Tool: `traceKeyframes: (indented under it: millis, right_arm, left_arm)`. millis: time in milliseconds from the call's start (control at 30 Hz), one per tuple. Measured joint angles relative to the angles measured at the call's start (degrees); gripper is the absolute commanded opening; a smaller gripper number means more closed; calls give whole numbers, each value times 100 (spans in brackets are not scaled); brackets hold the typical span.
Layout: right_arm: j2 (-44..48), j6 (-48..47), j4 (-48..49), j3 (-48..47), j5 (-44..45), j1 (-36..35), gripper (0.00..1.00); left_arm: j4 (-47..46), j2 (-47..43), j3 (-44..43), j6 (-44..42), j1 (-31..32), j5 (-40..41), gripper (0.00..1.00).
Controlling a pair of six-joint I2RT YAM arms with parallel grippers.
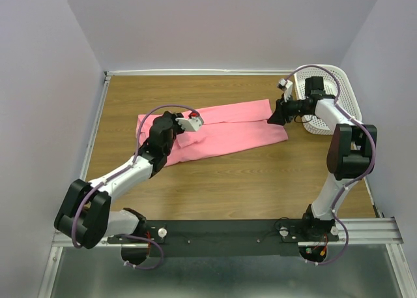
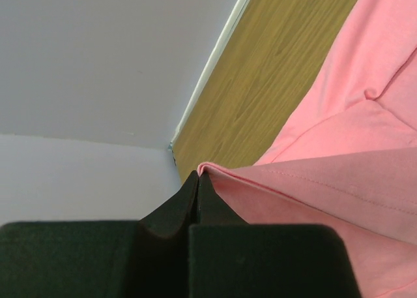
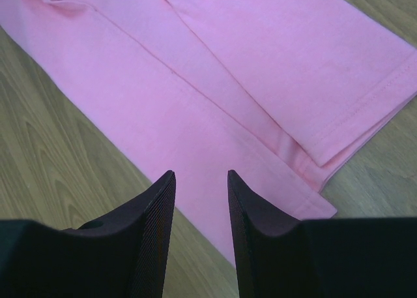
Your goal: Fold and stack the t-shirts
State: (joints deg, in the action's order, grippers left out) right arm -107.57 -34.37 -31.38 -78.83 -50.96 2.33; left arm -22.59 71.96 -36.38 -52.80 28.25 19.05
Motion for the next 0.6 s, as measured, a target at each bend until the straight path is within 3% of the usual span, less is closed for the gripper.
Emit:
traceKeyframes:
  millis: [600]
  right_arm:
    - [24,-7,0,11,-39,-2,46]
  left_arm:
    - [-85,817,-404,-555,-280,-643,0]
